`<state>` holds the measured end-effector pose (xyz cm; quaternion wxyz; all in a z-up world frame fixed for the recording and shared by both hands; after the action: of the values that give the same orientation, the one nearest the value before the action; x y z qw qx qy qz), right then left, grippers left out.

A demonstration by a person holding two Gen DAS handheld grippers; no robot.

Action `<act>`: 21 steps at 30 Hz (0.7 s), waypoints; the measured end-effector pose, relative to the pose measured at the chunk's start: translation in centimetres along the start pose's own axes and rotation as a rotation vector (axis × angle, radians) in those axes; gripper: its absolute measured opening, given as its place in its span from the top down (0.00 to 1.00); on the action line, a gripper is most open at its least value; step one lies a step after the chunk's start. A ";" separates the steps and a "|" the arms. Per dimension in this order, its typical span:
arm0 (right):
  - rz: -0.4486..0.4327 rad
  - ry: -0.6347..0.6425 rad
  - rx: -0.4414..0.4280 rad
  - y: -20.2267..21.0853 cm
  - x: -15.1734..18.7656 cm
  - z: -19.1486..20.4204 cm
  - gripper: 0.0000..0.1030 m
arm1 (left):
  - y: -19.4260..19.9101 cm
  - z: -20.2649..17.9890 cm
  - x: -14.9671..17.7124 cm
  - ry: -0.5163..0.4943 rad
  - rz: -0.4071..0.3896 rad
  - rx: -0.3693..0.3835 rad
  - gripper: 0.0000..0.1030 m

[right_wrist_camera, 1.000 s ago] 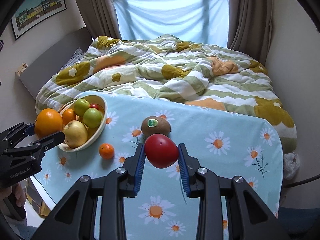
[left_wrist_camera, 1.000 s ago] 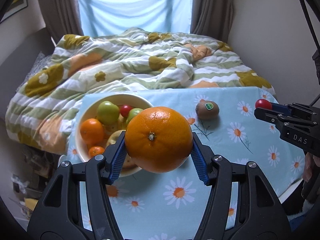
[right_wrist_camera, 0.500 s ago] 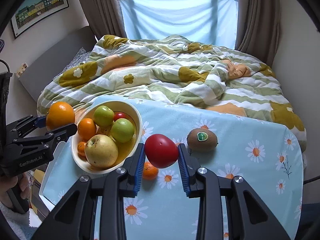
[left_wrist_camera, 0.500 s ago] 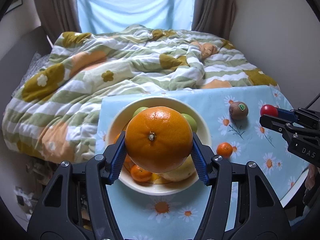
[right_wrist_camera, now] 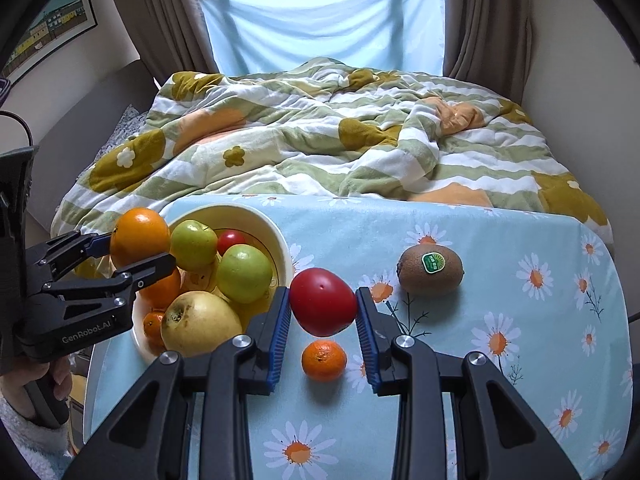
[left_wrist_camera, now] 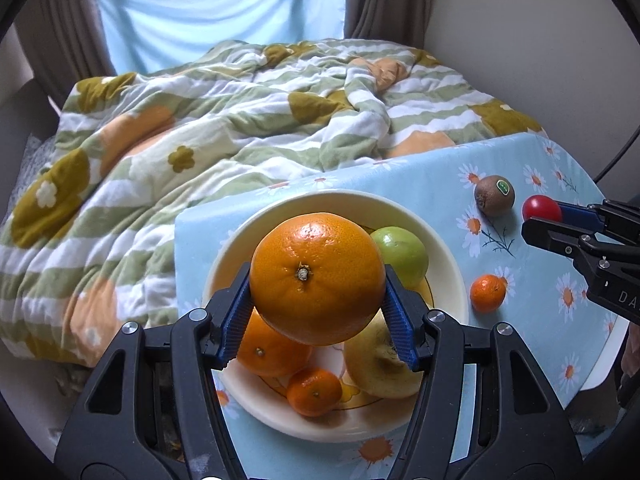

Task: Organize fruits
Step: 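Release the orange in the bowl while the right tool drops the tomato into it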

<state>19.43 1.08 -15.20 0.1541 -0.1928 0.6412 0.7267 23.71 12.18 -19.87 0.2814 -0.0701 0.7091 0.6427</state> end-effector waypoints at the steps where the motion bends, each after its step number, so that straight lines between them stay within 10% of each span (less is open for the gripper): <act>1: -0.003 -0.007 0.005 0.0 0.0 0.0 0.71 | -0.3 0.0 0.0 -0.006 0.003 0.007 0.36; 7: -0.015 -0.031 0.025 0.0 -0.1 -0.2 0.71 | -1.0 0.0 -0.2 -0.011 0.001 0.038 0.34; 10: -0.019 -0.041 0.033 0.1 0.0 -0.3 0.71 | -0.2 -0.1 -0.6 -0.025 -0.047 0.033 0.00; 21: -0.008 -0.021 0.023 1.3 1.1 -0.2 0.71 | 1.6 0.0 0.2 0.001 -0.054 0.009 0.00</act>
<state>17.82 0.71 -14.60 0.1659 -0.1861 0.6471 0.7204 22.82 12.49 -18.52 0.2987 -0.0883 0.7101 0.6315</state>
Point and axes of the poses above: each gripper's, at about its wrist camera, not at the fingertips, and y roughly against the way its jaws point, z to its left, x to its underside, the point moved 7 cm from there along -y, roughly the way its jaws point, and after that the axes turned 5 degrees about z, right-handed, at the moved point
